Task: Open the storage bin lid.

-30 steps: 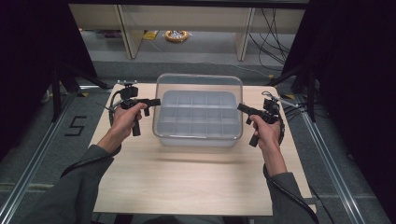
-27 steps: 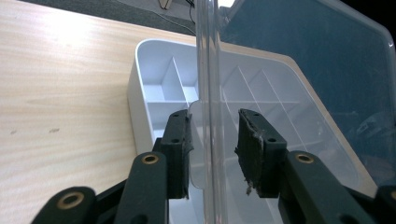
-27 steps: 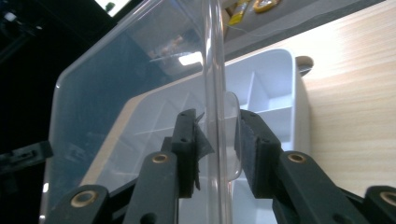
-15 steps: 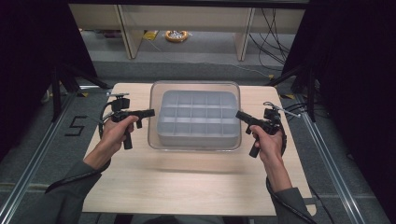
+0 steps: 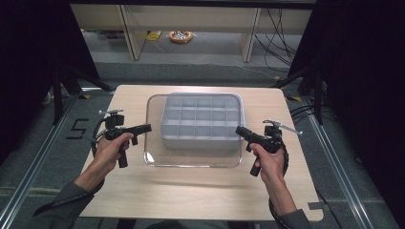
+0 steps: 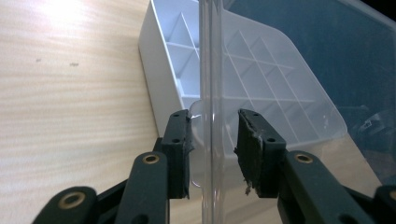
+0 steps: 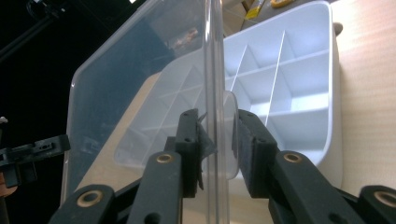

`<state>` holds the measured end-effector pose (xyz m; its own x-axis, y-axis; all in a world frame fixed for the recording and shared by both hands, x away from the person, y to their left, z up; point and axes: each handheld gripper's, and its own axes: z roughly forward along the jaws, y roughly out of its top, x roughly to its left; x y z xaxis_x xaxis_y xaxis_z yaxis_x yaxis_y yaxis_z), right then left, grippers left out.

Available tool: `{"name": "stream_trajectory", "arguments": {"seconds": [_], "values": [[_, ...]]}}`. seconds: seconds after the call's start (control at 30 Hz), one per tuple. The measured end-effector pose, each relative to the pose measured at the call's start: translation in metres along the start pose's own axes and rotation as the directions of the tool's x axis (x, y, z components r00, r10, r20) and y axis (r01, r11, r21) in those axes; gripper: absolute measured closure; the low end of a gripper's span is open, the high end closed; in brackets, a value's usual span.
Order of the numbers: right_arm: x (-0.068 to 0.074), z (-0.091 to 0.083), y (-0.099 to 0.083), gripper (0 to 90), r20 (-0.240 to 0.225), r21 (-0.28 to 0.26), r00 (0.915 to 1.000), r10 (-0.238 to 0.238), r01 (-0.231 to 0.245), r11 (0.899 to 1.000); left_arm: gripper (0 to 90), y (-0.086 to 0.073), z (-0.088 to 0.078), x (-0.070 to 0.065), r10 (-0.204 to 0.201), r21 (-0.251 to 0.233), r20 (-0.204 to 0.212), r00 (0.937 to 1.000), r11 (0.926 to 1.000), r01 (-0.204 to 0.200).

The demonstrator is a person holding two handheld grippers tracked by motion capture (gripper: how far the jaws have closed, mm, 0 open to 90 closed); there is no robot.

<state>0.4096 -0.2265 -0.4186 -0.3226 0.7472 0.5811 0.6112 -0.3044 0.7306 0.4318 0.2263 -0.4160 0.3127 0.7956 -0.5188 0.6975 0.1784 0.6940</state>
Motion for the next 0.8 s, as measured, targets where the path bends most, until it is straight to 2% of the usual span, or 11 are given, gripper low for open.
{"name": "stream_trajectory", "arguments": {"seconds": [0.03,0.07,0.17,0.37,0.53,0.6,0.63,0.67,0.8], "values": [[0.002,-0.002,-0.004,72.4,0.014,0.005,0.9999,0.005,-0.005,1.000,64.8,-0.003,-0.002,0.000,0.001,-0.001,-0.001,1.0000,1.0000,-0.001],[0.002,-0.004,-0.010,72.4,-0.004,0.002,1.0000,-0.001,0.001,1.000,64.5,-0.005,-0.004,0.000,0.008,0.002,-0.003,1.0000,1.0000,-0.008],[0.005,-0.006,-0.016,72.6,-0.007,0.012,1.0000,0.001,-0.001,1.000,64.0,-0.012,-0.009,0.002,0.016,0.011,-0.017,0.9997,0.9998,-0.016],[0.010,-0.007,-0.030,72.8,-0.013,0.029,0.9998,-0.012,0.012,0.999,63.5,-0.025,-0.018,0.008,0.005,0.013,-0.027,0.9996,0.9999,-0.004],[0.014,-0.008,-0.041,73.1,-0.018,0.041,0.9998,-0.004,0.004,0.999,63.4,-0.036,-0.023,0.014,-0.004,0.028,-0.030,0.9995,0.9996,0.005],[0.014,-0.009,-0.045,73.2,-0.015,0.043,0.9997,-0.019,0.020,0.999,63.3,-0.040,-0.026,0.015,-0.005,0.034,-0.030,0.9995,0.9994,0.006],[0.018,-0.011,-0.047,73.2,-0.017,0.054,0.9996,0.020,-0.019,0.998,63.3,-0.043,-0.027,0.016,-0.005,0.033,-0.032,0.9995,0.9994,0.006],[0.017,-0.011,-0.049,73.2,-0.013,0.049,0.9998,-0.013,0.014,0.999,63.2,-0.044,-0.029,0.016,-0.007,0.036,-0.030,0.9995,0.9993,0.008],[0.019,-0.014,-0.055,73.5,-0.027,0.061,0.9996,-0.006,0.007,0.998,62.9,-0.051,-0.033,0.018,-0.012,0.041,-0.032,0.9994,0.9990,0.014]]}}
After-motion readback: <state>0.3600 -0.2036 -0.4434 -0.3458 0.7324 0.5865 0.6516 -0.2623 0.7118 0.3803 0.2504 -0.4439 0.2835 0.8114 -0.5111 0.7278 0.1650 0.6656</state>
